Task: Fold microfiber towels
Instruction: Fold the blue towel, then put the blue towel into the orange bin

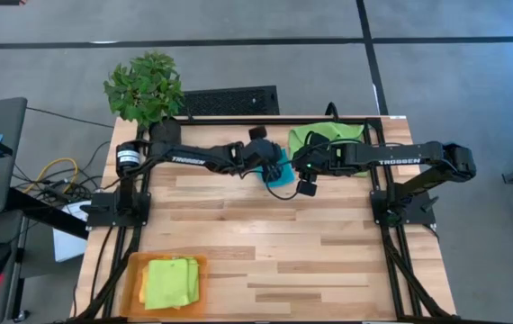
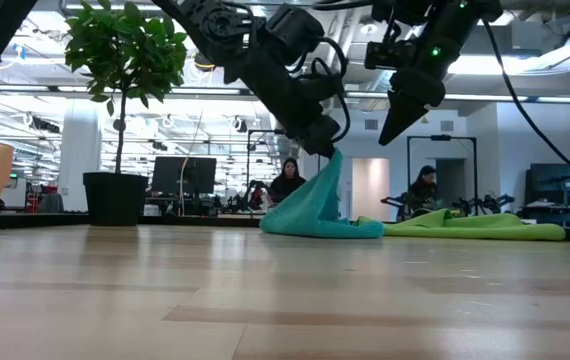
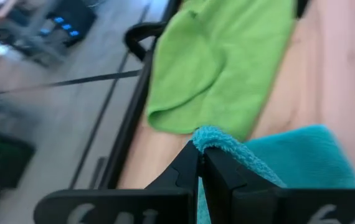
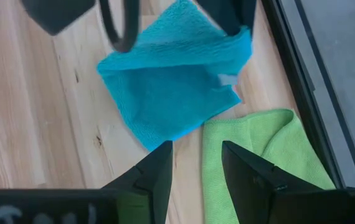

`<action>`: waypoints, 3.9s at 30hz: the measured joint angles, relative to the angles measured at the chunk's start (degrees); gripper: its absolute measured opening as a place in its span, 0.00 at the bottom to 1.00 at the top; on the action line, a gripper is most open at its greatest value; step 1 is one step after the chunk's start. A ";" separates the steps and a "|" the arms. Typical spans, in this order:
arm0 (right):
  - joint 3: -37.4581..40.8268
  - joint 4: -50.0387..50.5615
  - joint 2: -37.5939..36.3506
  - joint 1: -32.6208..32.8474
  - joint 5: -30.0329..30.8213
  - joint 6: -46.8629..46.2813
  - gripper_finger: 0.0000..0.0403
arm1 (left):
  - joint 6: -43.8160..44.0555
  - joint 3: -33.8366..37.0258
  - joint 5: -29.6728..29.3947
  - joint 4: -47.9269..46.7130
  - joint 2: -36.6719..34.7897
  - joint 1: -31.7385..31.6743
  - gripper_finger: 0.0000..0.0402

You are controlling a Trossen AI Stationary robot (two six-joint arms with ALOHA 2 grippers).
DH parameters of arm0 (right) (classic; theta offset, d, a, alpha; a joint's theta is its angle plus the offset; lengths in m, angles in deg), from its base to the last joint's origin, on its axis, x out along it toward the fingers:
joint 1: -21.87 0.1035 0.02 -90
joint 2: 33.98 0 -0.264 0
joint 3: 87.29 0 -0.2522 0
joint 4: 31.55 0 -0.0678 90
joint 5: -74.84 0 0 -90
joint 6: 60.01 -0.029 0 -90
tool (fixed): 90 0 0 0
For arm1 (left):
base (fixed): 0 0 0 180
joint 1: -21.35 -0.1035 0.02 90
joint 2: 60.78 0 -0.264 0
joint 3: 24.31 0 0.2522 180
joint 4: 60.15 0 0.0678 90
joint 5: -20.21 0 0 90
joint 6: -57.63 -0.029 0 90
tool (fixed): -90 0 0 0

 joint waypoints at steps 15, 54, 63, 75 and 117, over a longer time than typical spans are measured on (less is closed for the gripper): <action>0.00 0.45 0.00 0.00 0.00 0.00 0.40 | 1.11 0.00 4.89 -0.04 0.00 -0.43 0.00; 0.00 1.05 0.01 -0.01 0.00 0.00 0.40 | 1.18 -3.74 0.34 -11.66 -4.09 1.24 0.41; 0.00 1.10 0.02 -0.02 0.00 -0.40 0.40 | 3.86 -3.74 1.79 -18.40 -3.65 -0.53 0.41; 0.00 1.54 0.02 -0.02 0.00 0.53 0.40 | 8.35 -2.19 14.89 -36.40 -3.67 -2.89 0.41; 0.00 1.10 0.01 -0.02 -0.07 1.43 0.40 | -15.55 18.16 14.83 1.62 1.07 2.33 0.40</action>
